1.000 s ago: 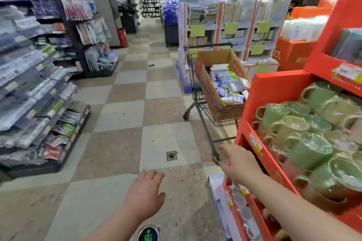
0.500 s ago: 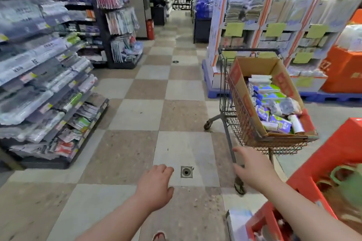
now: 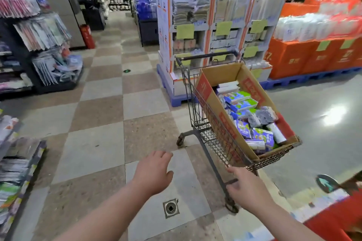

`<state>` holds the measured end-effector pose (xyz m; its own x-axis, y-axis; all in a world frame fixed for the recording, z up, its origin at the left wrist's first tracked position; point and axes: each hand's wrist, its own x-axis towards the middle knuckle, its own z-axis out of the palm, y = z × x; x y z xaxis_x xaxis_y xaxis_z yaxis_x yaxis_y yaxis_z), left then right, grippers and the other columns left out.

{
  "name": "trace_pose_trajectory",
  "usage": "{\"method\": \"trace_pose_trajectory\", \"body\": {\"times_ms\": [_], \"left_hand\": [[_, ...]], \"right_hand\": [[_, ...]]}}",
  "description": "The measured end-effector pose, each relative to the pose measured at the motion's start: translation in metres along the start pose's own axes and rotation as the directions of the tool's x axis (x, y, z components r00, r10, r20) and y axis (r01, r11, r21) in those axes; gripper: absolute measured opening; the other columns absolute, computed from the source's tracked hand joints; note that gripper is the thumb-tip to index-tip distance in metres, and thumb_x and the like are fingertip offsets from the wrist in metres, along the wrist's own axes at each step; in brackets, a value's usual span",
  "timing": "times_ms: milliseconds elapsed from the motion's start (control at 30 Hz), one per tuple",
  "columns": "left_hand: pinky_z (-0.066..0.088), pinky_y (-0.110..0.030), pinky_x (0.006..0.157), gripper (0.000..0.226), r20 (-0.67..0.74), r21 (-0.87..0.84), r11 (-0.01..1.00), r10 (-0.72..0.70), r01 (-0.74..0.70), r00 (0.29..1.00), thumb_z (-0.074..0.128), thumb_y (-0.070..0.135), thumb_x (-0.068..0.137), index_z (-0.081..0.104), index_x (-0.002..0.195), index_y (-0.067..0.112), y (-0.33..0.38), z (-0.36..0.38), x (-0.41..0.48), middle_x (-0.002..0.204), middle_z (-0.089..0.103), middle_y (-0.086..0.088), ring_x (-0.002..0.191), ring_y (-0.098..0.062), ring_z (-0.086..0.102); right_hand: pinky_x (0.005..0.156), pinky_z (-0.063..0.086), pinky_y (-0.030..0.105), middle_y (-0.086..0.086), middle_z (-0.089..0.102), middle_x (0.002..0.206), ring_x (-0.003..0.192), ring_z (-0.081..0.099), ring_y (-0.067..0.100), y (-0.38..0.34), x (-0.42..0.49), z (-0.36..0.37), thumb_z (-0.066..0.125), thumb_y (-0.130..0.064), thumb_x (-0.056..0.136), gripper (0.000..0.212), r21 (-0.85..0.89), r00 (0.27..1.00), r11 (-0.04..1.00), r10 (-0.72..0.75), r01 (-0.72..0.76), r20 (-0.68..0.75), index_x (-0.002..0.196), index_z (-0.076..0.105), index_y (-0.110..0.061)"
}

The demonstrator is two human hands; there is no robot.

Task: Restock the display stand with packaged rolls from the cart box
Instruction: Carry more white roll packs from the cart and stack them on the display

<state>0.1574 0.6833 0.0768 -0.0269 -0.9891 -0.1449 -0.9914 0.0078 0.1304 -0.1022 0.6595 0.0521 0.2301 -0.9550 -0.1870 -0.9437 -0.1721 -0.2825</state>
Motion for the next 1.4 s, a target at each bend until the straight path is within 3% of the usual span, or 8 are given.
{"method": "trace_pose_trajectory", "body": {"times_ms": [100,600,800,967,1033,1100,1267,1400], "left_hand": [[0.039,-0.031,0.099,0.052,0.008,-0.005,0.999,0.047,-0.047,0.999,0.042,0.037,0.096,0.031,0.144,0.022,0.001,-0.009,0.056,0.145,0.037,0.004,0.132,-0.018,0.037],[0.036,-0.032,0.104,0.053,0.167,0.110,0.960,0.237,-0.257,0.957,0.042,0.040,0.095,0.032,0.144,0.025,0.064,-0.012,0.322,0.144,0.038,0.003,0.131,-0.020,0.038],[0.043,-0.039,0.101,0.056,0.219,0.096,0.931,0.325,-0.352,0.920,0.040,0.045,0.082,0.049,0.132,0.022,0.107,-0.007,0.389,0.130,0.053,0.000,0.124,-0.027,0.050],[0.040,-0.034,0.099,0.064,0.294,0.126,0.861,0.442,-0.492,0.848,0.020,0.047,0.079,0.045,0.132,0.022,0.152,0.000,0.451,0.132,0.048,0.001,0.126,-0.023,0.044],[0.038,-0.033,0.099,0.050,0.321,0.118,0.832,0.484,-0.541,0.814,0.036,0.040,0.090,0.040,0.136,0.023,0.170,0.006,0.479,0.135,0.045,0.001,0.128,-0.021,0.040],[0.037,-0.033,0.102,0.050,0.351,0.108,0.794,0.532,-0.598,0.770,0.044,0.037,0.091,0.037,0.139,0.021,0.187,0.011,0.507,0.140,0.042,0.000,0.130,-0.021,0.038],[0.039,-0.034,0.100,0.049,0.403,0.100,0.671,0.647,-0.734,0.647,0.045,0.035,0.090,0.042,0.136,0.017,0.229,0.026,0.576,0.133,0.048,-0.004,0.125,-0.026,0.044],[0.037,-0.037,0.105,0.051,0.467,0.067,0.605,0.684,-0.793,0.561,0.047,0.036,0.091,0.039,0.138,0.018,0.259,0.046,0.622,0.136,0.045,-0.005,0.129,-0.026,0.040]], "right_hand": [[0.098,0.043,0.032,-0.008,0.054,0.133,0.121,0.052,0.016,0.012,0.035,-0.005,0.052,-0.032,0.085,0.046,0.002,0.998,0.998,0.059,-0.059,-0.013,0.131,0.050,-0.031],[0.098,0.040,0.030,-0.005,0.048,0.140,0.128,0.046,0.019,0.134,0.264,-0.076,0.049,-0.034,0.090,0.052,0.072,0.969,0.969,0.241,-0.237,-0.058,0.141,0.038,-0.028],[0.099,0.040,0.031,-0.005,0.049,0.139,0.128,0.047,0.019,0.185,0.309,-0.099,0.050,-0.038,0.091,0.047,0.066,0.943,0.945,0.325,-0.320,-0.070,0.136,0.042,-0.030],[0.101,0.040,0.033,-0.003,0.050,0.138,0.129,0.046,0.019,0.226,0.334,-0.105,0.053,-0.035,0.088,0.051,0.081,0.899,0.899,0.435,-0.431,-0.050,0.137,0.043,-0.028],[0.100,0.041,0.033,-0.001,0.051,0.136,0.127,0.048,0.021,0.241,0.343,-0.104,0.053,-0.034,0.086,0.051,0.110,0.869,0.865,0.494,-0.489,-0.028,0.136,0.045,-0.027],[0.099,0.043,0.035,0.001,0.053,0.133,0.124,0.050,0.023,0.257,0.354,-0.102,0.052,-0.034,0.086,0.049,0.149,0.835,0.826,0.550,-0.544,-0.001,0.134,0.046,-0.026],[0.095,0.046,0.036,0.002,0.054,0.130,0.121,0.052,0.025,0.291,0.386,-0.093,0.051,-0.040,0.087,0.045,0.234,0.731,0.700,0.678,-0.675,0.080,0.130,0.049,-0.027],[0.089,0.046,0.037,0.006,0.057,0.125,0.116,0.054,0.028,0.316,0.411,-0.079,0.049,-0.043,0.089,0.034,0.293,0.638,0.579,0.751,-0.761,0.172,0.116,0.053,-0.023]]}}
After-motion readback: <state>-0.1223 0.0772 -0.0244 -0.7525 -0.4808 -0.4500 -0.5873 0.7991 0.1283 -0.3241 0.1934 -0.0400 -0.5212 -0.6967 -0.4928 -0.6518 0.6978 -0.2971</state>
